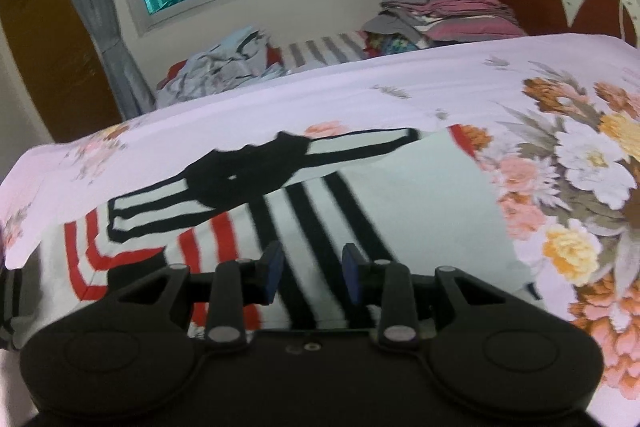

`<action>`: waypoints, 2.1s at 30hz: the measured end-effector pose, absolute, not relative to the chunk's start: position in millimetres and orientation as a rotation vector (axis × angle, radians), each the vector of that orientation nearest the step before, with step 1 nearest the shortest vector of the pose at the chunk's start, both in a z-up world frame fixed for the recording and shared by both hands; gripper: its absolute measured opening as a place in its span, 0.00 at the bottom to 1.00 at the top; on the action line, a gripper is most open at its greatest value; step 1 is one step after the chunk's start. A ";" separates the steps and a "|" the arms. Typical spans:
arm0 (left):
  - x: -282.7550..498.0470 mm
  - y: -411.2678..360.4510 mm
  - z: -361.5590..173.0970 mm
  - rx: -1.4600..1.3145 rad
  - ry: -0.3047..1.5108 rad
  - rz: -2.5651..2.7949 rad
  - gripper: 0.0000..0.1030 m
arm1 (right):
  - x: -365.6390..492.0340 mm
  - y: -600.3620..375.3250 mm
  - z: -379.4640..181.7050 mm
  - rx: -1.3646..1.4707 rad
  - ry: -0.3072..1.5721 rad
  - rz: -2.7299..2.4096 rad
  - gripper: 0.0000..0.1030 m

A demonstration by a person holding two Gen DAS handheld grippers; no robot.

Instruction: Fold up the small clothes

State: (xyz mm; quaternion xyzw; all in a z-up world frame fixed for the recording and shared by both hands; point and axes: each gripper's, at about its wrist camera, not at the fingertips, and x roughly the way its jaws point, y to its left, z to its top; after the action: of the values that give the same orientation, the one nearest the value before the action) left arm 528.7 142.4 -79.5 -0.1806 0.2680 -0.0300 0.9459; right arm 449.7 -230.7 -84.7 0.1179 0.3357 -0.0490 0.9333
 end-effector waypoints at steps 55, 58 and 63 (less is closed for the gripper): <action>410.6 95.1 -126.6 0.009 0.755 0.034 0.57 | 488.6 -236.5 -124.1 0.149 0.822 0.086 0.09; 419.4 100.4 -126.3 -0.026 0.755 0.018 0.37 | 488.7 -229.3 -120.0 0.077 0.813 0.122 0.01; 428.6 96.0 -127.7 -0.002 0.770 -0.013 0.25 | 470.3 -240.2 -75.2 0.059 0.646 0.096 0.01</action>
State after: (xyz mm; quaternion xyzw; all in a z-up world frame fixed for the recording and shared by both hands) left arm 428.6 96.0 -127.7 -0.0008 0.3754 -0.0062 0.9268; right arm 470.3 -240.2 -75.2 0.0291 0.3174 0.0472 0.9467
